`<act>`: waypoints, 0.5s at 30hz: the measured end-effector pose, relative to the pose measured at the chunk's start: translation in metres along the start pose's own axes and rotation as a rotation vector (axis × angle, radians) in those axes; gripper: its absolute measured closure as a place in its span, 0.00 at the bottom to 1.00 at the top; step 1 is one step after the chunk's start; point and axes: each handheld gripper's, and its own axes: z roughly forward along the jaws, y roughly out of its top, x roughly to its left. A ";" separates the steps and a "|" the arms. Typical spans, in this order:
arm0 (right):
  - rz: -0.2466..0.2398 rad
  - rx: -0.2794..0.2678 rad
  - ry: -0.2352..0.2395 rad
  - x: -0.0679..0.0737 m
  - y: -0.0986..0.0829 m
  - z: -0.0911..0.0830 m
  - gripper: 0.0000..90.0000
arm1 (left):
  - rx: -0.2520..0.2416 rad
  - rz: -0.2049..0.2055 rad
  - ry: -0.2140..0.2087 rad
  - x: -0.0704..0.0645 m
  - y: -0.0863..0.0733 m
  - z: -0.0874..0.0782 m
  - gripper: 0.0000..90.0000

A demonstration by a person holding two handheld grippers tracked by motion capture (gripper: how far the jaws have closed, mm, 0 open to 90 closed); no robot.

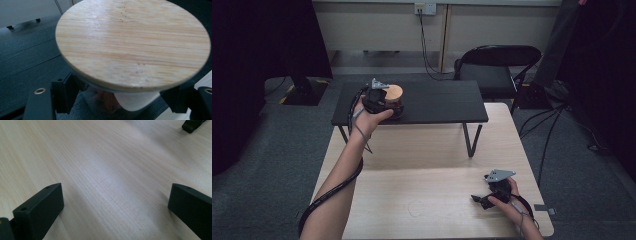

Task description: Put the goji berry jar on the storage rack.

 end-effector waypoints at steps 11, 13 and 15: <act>-0.001 -0.001 0.000 0.000 0.000 0.000 0.00 | 0.014 -0.013 0.003 0.000 -0.002 -0.005 0.17; -0.002 -0.001 0.000 0.000 0.000 0.000 0.00 | 0.009 -0.004 0.001 0.000 -0.003 -0.008 0.15; -0.002 -0.001 0.000 0.000 0.000 0.000 0.00 | 0.001 -0.004 -0.005 0.000 -0.006 -0.011 0.13</act>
